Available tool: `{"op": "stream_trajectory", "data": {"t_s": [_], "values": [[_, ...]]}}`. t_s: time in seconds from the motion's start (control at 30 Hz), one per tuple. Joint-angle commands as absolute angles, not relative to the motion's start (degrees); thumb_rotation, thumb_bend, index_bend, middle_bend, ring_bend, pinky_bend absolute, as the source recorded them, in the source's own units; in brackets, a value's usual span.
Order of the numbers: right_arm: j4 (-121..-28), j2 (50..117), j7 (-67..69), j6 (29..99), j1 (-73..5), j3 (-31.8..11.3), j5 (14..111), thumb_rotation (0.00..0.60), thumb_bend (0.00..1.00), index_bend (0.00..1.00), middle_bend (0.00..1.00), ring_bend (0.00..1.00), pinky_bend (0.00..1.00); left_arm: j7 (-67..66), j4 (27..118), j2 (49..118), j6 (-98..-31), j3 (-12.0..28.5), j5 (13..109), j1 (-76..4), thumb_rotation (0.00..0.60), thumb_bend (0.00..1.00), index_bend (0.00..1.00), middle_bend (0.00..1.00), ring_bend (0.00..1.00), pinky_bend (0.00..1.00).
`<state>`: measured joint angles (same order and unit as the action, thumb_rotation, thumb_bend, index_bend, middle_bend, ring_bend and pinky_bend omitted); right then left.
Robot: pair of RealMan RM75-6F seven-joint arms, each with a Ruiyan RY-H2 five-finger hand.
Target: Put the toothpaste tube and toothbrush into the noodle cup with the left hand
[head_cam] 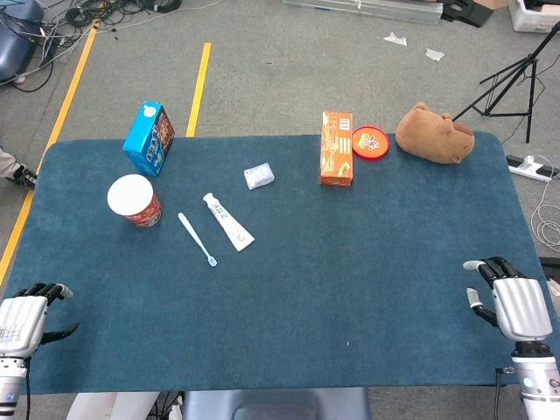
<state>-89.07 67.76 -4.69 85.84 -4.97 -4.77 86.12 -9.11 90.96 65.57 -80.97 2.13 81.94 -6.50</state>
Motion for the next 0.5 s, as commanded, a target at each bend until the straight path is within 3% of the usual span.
{"op": "stream_trajectory", "data": {"t_s": [0.03, 0.5], "values": [[-88.99, 67.84, -4.67, 85.60, -5.17, -4.70, 86.31, 0.600, 0.35, 0.39, 0.43, 0.29, 0.56, -9.09, 91.03, 65.54, -81.13, 2.06, 82.27, -6.49, 0.600, 0.00, 0.44, 0.46, 0.36, 0.45], [-89.00, 67.87, -4.46, 86.12, -5.32, -5.00, 86.37, 0.600, 0.35, 0.39, 0.43, 0.29, 0.56, -5.09, 89.68, 66.48, -83.49, 1.51, 85.80, -6.17, 0.600, 0.00, 0.42, 0.44, 0.36, 0.45]]}}
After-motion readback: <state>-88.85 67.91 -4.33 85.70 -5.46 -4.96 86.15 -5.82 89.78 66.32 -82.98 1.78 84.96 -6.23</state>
